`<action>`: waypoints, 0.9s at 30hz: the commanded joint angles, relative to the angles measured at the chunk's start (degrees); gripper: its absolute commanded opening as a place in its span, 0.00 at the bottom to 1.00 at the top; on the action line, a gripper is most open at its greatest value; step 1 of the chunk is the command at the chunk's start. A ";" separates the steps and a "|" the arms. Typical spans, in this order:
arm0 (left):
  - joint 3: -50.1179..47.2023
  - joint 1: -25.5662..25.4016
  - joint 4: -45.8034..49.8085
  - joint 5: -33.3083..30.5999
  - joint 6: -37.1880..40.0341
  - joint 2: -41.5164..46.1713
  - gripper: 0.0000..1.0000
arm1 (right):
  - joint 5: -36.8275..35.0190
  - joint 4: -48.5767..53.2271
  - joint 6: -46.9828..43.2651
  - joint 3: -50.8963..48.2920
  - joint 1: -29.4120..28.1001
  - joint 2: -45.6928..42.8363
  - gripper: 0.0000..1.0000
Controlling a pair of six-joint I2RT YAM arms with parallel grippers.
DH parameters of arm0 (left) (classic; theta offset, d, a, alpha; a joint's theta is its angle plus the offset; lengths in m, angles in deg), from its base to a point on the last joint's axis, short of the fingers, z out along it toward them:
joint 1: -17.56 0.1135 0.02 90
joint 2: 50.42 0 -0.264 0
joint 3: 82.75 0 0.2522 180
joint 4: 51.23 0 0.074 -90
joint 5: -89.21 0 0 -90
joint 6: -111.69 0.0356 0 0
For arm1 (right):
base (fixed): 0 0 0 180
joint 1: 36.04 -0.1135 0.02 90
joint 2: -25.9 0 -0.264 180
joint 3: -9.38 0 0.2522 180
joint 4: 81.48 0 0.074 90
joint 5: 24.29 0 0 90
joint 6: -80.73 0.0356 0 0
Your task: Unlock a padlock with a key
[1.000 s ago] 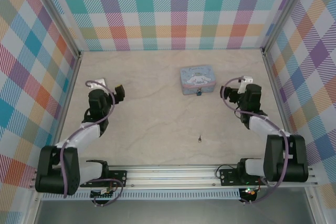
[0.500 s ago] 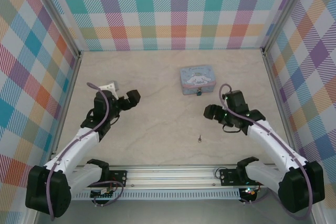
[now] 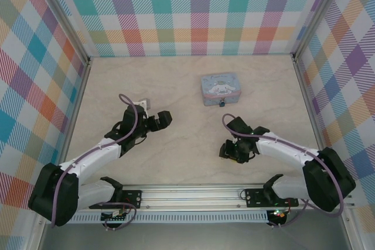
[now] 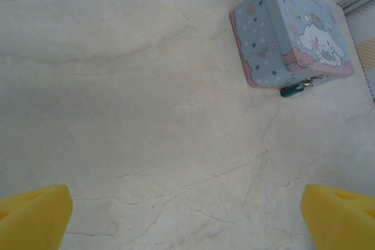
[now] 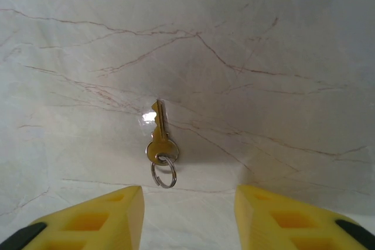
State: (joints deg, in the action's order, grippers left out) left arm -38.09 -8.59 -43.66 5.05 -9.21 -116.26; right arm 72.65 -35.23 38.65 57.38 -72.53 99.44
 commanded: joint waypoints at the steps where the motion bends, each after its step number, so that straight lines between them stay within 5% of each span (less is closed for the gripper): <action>1: 1.45 -0.92 -1.71 -1.17 -0.74 0.14 1.00 | 0.09 -0.67 1.08 2.42 -0.60 1.53 0.40; 18: 1.58 -1.18 -0.67 -1.98 -0.17 0.56 1.00 | 1.21 -2.02 -0.11 3.74 -1.35 6.76 0.24; 27: 1.79 -1.25 0.04 -2.33 0.35 1.10 1.00 | -0.54 -2.73 -1.45 3.77 -1.65 7.66 0.04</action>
State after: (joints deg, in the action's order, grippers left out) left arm -38.07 -9.03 -43.64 3.59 -9.17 -116.24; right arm 73.70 -38.16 37.97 61.03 -73.64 106.43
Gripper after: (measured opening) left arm 0.997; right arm 0.055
